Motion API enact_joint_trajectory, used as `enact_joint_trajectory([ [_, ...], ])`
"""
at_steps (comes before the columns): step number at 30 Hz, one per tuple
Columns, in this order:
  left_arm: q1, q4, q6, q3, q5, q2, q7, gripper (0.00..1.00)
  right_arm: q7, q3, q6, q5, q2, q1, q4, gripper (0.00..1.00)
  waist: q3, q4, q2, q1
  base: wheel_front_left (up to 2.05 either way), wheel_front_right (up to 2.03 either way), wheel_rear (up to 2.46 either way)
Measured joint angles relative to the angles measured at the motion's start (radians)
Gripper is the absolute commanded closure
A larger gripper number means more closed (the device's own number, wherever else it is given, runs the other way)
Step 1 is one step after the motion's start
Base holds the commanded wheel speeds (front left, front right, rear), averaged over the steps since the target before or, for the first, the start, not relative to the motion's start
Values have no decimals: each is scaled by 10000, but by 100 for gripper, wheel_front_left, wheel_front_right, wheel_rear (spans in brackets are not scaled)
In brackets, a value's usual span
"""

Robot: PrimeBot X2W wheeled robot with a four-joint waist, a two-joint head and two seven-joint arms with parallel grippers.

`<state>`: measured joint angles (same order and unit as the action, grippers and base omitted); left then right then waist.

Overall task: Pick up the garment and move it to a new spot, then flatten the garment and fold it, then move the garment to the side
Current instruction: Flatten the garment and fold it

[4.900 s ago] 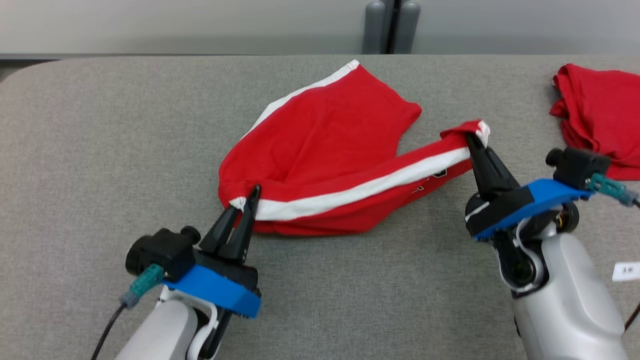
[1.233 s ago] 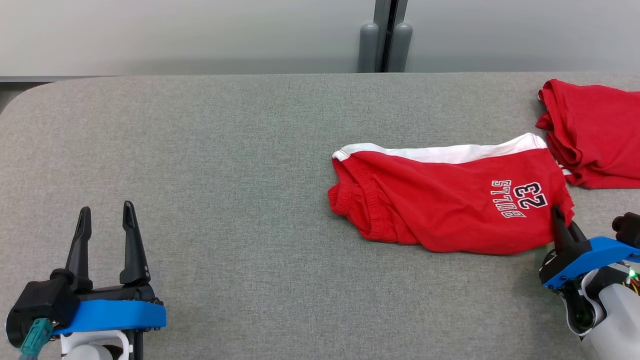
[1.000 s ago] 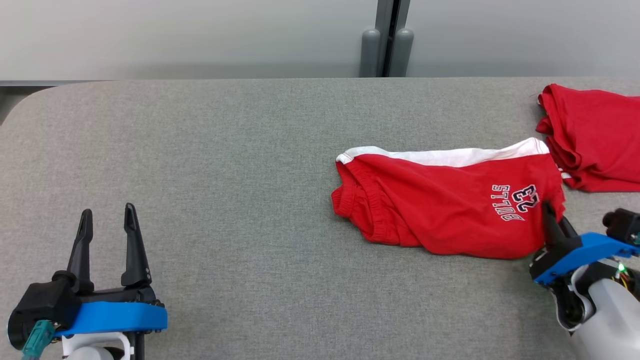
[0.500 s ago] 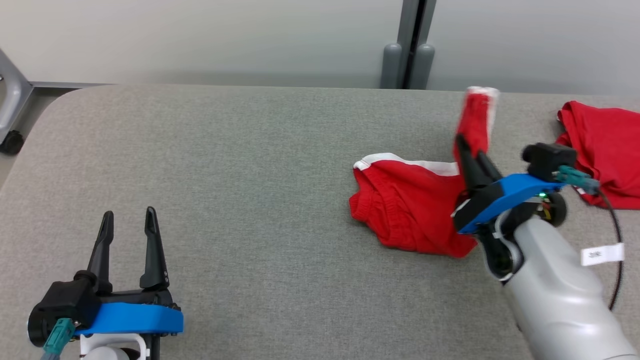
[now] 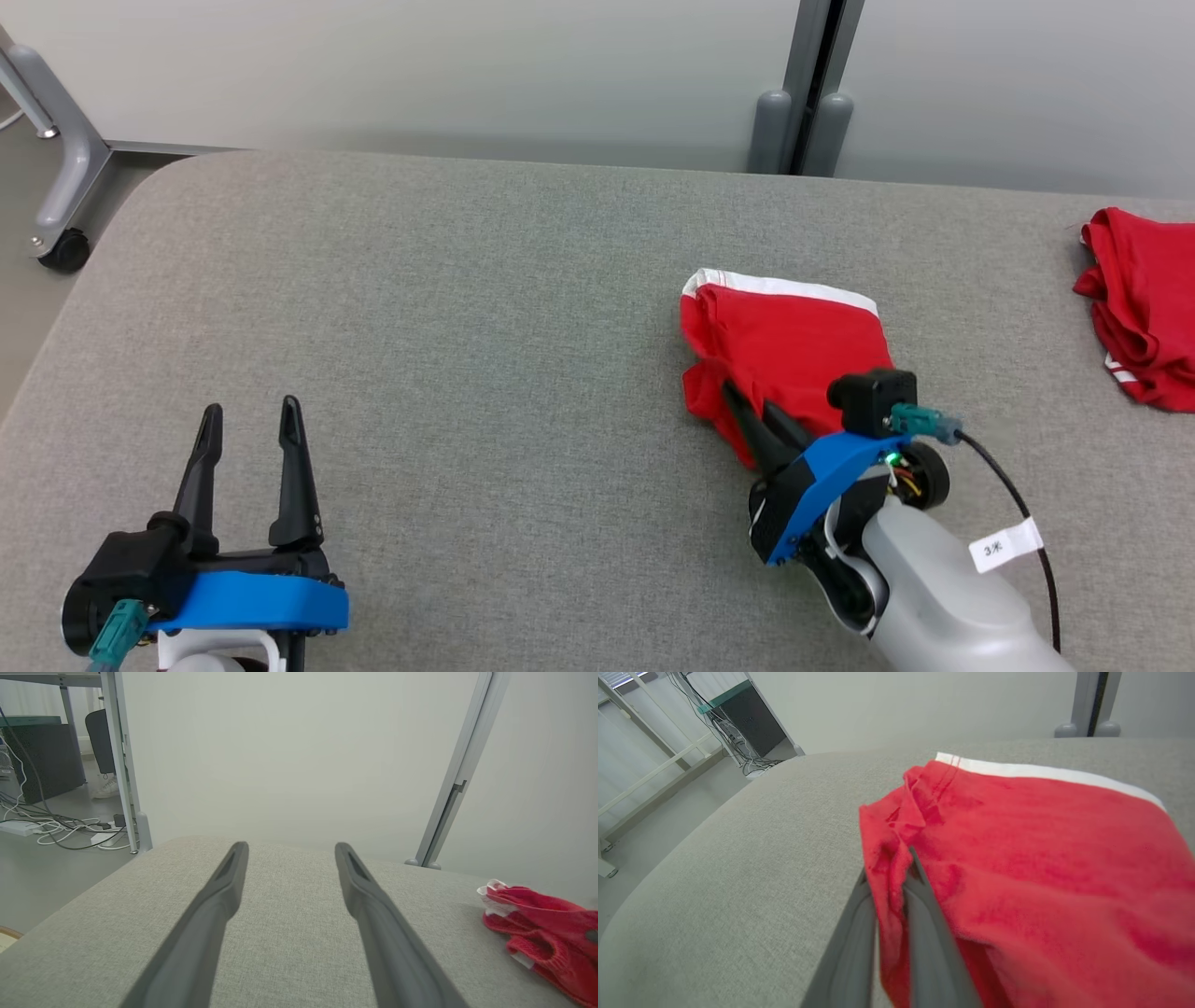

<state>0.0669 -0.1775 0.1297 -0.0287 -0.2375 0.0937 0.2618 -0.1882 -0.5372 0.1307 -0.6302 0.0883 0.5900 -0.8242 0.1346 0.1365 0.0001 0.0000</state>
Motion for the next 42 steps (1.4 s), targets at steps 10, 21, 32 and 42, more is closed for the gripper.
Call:
enact_joint_trajectory([
  [10,-14,-10,0,-98,13,-13,0,0,-343,-871,-2,-242,222,-233,360,0,-70,-281,0,0,0,0,0],
  [21,-213,29,0,-207,94,15,0,0,-731,754,-2,460,934,-844,1931,0,-417,-1070,0,0,0,0,0],
  [32,-352,-33,-2,-257,276,236,0,0,-736,3774,-2,1942,719,-2778,4332,0,-820,-1827,0,0,0,0,0],
  [42,-598,-81,-144,-161,366,295,-138,0,-663,4932,-2,2957,10,-4429,5576,0,-1093,-2005,0,0,0,0,0],
])
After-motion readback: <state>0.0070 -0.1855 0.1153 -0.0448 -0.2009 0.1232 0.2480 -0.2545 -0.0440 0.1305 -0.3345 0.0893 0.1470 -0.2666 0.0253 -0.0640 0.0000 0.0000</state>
